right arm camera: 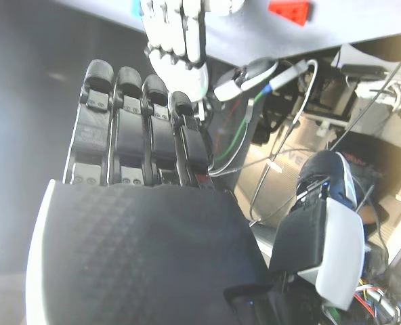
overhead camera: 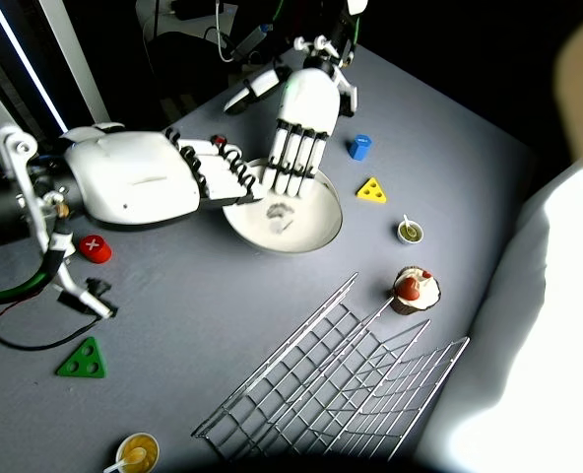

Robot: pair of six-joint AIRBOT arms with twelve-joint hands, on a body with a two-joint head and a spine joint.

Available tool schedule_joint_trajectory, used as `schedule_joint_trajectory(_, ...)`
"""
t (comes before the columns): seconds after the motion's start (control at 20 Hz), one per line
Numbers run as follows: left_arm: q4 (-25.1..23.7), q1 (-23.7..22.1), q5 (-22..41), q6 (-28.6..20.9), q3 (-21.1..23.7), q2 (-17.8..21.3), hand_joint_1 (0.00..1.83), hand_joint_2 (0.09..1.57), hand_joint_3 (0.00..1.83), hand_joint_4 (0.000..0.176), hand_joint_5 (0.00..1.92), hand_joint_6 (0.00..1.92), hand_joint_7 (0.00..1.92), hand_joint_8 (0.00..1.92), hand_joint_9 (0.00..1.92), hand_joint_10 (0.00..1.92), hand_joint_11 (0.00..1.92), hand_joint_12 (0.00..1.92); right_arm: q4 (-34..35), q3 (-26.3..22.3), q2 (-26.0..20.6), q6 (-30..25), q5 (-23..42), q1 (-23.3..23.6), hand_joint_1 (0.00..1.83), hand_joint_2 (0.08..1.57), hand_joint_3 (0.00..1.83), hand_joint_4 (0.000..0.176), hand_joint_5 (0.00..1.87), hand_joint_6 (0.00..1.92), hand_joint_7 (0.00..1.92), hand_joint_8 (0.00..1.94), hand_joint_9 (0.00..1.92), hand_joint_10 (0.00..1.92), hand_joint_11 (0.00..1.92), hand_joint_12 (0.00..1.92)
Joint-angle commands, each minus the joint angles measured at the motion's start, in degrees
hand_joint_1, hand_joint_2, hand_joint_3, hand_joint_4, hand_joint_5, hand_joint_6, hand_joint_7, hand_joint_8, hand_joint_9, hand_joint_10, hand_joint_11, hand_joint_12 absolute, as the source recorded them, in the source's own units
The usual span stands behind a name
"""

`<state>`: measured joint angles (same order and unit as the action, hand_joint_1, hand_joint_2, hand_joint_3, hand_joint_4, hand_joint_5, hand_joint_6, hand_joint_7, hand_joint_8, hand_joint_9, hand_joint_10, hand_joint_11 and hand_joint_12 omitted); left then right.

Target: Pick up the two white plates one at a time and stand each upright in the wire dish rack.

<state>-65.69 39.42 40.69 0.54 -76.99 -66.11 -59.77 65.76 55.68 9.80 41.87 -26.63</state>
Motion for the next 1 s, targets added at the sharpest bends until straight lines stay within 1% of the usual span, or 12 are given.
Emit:
schedule_joint_trajectory(0.0,-2.3,0.4,-0.7,-0.5,0.5,-1.3,0.00,0.89,0.00,0.000,0.04,0.00,0.09,0.00,0.10,0.00,0.11,0.01,2.5,0.7,0.3,-0.4,3.7,0.7,0.05,0.92,0.00,0.000,0.19,0.01,0.23,0.00,0.24,0.00,0.24,0.01)
schedule_joint_trajectory(0.05,-2.6,0.0,-0.8,-0.5,0.7,-1.9,0.00,0.89,0.00,0.000,0.03,0.00,0.08,0.00,0.09,0.00,0.10,0.00,1.8,1.3,0.8,-0.4,2.9,1.0,0.10,0.92,0.00,0.000,0.18,0.00,0.23,0.00,0.23,0.00,0.22,0.00)
schedule_joint_trajectory(0.2,-3.9,-1.2,-1.3,-0.5,1.0,-3.6,0.00,0.89,0.00,0.000,0.03,0.00,0.08,0.00,0.09,0.00,0.09,0.00,1.0,2.7,1.4,-0.3,1.7,1.3,0.11,0.92,0.00,0.000,0.18,0.00,0.22,0.00,0.23,0.00,0.22,0.00)
schedule_joint_trajectory(0.25,-3.9,-1.3,-1.4,-0.5,1.1,-3.8,0.00,0.89,0.00,0.000,0.04,0.00,0.09,0.00,0.09,0.00,0.09,0.00,1.0,2.8,1.4,-0.3,1.7,1.3,0.23,0.95,0.01,0.000,0.18,0.00,0.24,0.01,0.25,0.01,0.26,0.02)
schedule_joint_trajectory(0.3,-3.9,-1.4,-1.7,-0.5,1.1,-4.0,0.00,0.89,0.00,0.000,0.04,0.00,0.09,0.00,0.09,0.00,0.09,0.00,1.0,2.7,1.4,-0.2,1.7,1.3,0.23,0.95,0.01,0.000,0.18,0.00,0.24,0.01,0.25,0.01,0.26,0.02)
schedule_joint_trajectory(0.35,-3.9,-1.4,-1.9,-0.5,1.1,-4.2,0.02,0.89,0.00,0.000,0.03,0.00,0.08,0.00,0.09,0.00,0.09,0.00,1.0,2.5,1.4,0.0,1.7,1.5,0.81,0.95,0.00,0.000,0.08,0.01,0.16,0.01,0.19,0.01,0.22,0.01)
schedule_joint_trajectory(0.4,-3.9,-1.4,-2.0,-0.5,1.1,-4.3,0.00,0.89,0.00,0.000,0.03,0.00,0.08,0.00,0.09,0.00,0.09,0.00,1.0,2.2,1.5,1.4,1.7,1.7,1.02,0.93,0.00,0.000,0.12,0.02,0.17,0.01,0.21,0.01,0.24,0.02)
schedule_joint_trajectory(0.45,-3.9,-1.4,-2.0,-0.5,1.1,-4.4,0.00,0.89,0.00,0.000,0.03,0.00,0.09,0.00,0.09,0.00,0.09,0.00,1.0,2.0,1.6,2.5,1.7,1.7,1.13,0.94,0.00,0.000,0.11,0.01,0.15,0.00,0.18,0.00,0.22,0.00)
schedule_joint_trajectory(0.55,-3.9,-1.4,-2.1,-0.5,0.9,-4.3,0.00,0.89,0.00,0.000,0.04,0.01,0.09,0.01,0.10,0.01,0.10,0.01,1.0,2.2,1.7,3.8,1.7,1.7,1.19,0.93,0.00,0.000,0.15,0.02,0.16,0.01,0.19,0.01,0.24,0.01)
schedule_joint_trajectory(0.7,-3.9,-1.4,-2.1,-0.5,0.3,-4.3,0.01,0.89,0.00,0.000,0.05,0.01,0.10,0.01,0.11,0.01,0.09,0.01,1.1,3.3,1.9,3.8,0.9,1.7,1.19,0.93,0.00,0.000,0.16,0.02,0.17,0.01,0.21,0.01,0.26,0.02)
schedule_joint_trajectory(0.8,-3.8,-1.4,-2.1,-0.5,0.2,-4.2,0.04,0.90,0.00,0.000,0.06,0.01,0.11,0.01,0.11,0.00,0.10,0.01,1.1,3.7,2.1,3.8,-0.8,1.5,1.17,0.97,0.01,0.000,0.16,0.01,0.13,0.00,0.16,0.00,0.23,0.01)
schedule_joint_trajectory(0.95,-2.6,-1.6,-2.0,-0.5,0.2,-3.8,0.00,0.89,0.00,0.000,0.05,0.00,0.10,0.00,0.09,0.00,0.10,0.01,0.9,4.6,2.5,3.8,-1.3,0.8,1.18,0.97,0.00,0.000,0.24,0.02,0.20,0.01,0.22,0.01,0.28,0.03)
